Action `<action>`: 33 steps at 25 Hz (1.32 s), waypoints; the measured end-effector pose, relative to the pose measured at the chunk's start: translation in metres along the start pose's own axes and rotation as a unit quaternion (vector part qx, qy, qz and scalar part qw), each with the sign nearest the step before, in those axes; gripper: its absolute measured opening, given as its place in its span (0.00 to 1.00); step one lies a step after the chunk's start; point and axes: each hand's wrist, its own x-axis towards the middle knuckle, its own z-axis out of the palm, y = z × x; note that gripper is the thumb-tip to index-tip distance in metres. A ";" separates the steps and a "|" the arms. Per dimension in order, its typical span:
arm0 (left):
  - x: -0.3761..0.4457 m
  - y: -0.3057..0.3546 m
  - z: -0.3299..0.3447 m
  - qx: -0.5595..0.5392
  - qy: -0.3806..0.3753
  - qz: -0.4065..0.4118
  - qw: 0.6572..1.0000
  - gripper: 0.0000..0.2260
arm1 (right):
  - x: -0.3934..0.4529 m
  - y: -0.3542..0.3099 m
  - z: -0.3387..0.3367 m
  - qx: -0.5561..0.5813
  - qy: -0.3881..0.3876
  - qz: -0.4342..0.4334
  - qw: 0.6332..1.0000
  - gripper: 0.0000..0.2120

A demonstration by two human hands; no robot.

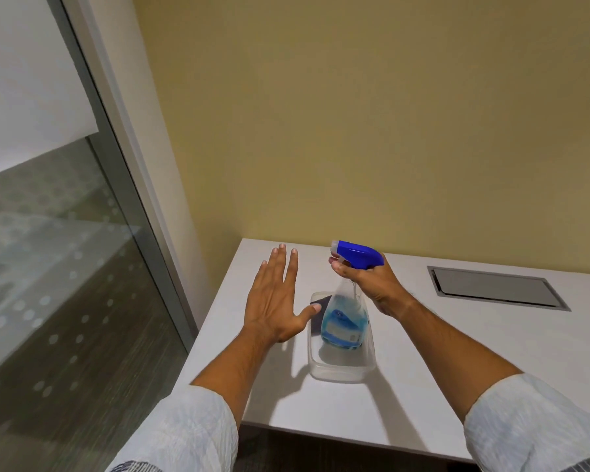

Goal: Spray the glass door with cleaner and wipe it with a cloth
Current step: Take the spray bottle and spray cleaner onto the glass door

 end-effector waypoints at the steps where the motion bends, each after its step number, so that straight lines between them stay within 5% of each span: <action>1: 0.004 -0.001 -0.011 0.005 0.014 0.002 1.000 0.46 | -0.001 -0.009 0.001 -0.005 0.001 -0.010 1.000 0.14; 17: -0.029 0.015 -0.155 0.105 0.131 -0.052 0.984 0.47 | -0.052 -0.113 0.031 0.007 -0.084 -0.138 0.987 0.19; 24: -0.115 0.056 -0.210 0.165 0.169 -0.149 0.960 0.47 | -0.116 -0.149 0.047 0.050 -0.185 -0.162 0.968 0.12; 33: -0.268 0.098 -0.275 0.244 0.193 -0.259 0.914 0.47 | -0.239 -0.170 0.092 0.087 -0.335 -0.167 0.923 0.20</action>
